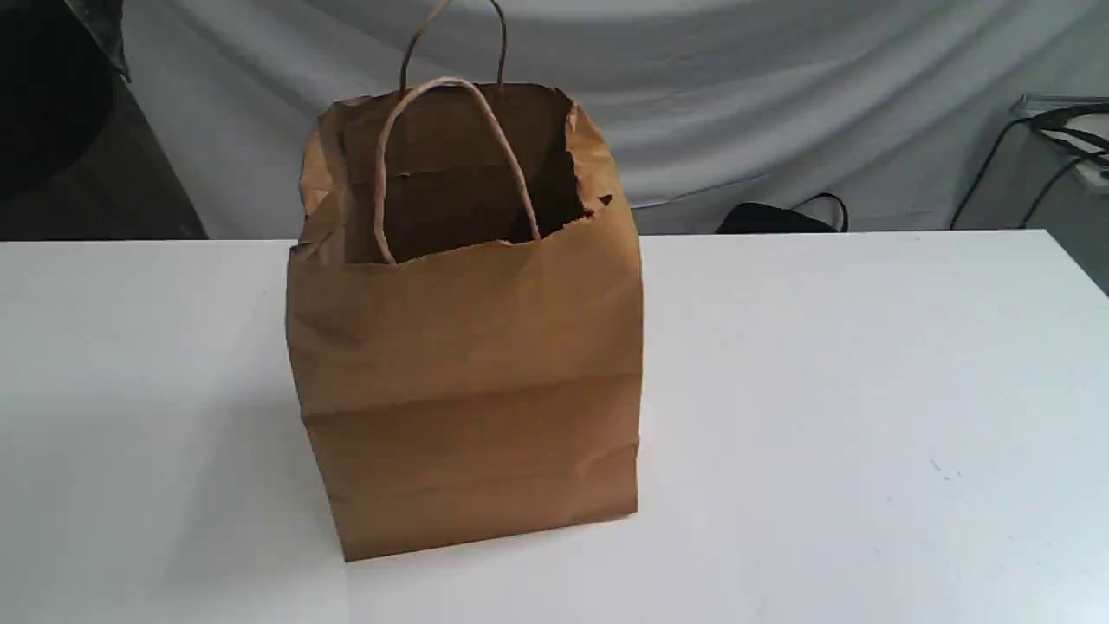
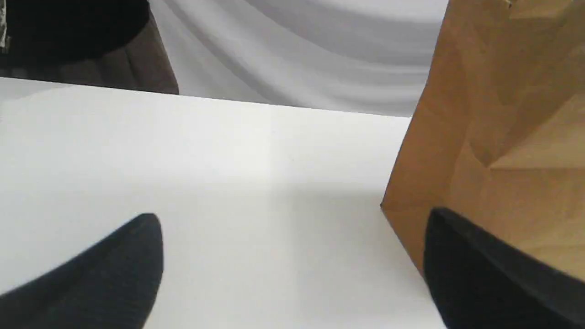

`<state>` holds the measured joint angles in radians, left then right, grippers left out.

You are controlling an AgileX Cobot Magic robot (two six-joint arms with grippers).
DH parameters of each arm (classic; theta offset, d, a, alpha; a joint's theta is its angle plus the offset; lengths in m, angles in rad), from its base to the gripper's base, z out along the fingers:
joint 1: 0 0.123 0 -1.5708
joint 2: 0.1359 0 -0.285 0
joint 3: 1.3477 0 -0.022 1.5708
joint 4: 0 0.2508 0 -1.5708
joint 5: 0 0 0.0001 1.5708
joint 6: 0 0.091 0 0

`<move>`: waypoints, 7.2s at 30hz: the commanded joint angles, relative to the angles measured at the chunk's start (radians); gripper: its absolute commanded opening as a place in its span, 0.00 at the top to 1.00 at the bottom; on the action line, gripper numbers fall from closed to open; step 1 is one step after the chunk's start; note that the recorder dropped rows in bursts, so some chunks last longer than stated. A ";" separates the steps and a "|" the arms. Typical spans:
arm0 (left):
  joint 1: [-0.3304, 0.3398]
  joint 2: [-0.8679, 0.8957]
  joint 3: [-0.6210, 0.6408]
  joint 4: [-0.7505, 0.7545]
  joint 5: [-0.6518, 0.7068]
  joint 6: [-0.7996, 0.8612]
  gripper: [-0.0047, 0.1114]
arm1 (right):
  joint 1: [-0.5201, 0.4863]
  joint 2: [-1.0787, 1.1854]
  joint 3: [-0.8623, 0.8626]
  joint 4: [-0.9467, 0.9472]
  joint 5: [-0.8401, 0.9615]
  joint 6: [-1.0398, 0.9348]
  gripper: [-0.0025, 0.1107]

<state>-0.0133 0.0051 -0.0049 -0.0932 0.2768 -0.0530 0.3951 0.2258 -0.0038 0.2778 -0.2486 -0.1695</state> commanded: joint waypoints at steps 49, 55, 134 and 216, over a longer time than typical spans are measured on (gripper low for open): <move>0.002 -0.005 0.005 0.028 0.043 0.005 0.96 | 0.002 0.000 0.004 -0.001 0.002 -0.010 0.98; 0.002 -0.005 0.005 0.028 0.043 0.005 0.96 | 0.002 0.000 0.004 -0.001 0.002 -0.010 0.98; 0.002 -0.005 0.005 0.028 0.043 0.005 0.96 | -0.334 -0.226 0.004 -0.504 0.613 0.486 0.98; 0.002 -0.005 0.005 0.028 0.043 0.005 0.96 | -0.334 -0.226 0.004 -0.585 0.593 0.433 0.98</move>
<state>-0.0133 0.0039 -0.0049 -0.0645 0.3213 -0.0459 0.0645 0.0057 -0.0038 -0.3111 0.3419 0.2679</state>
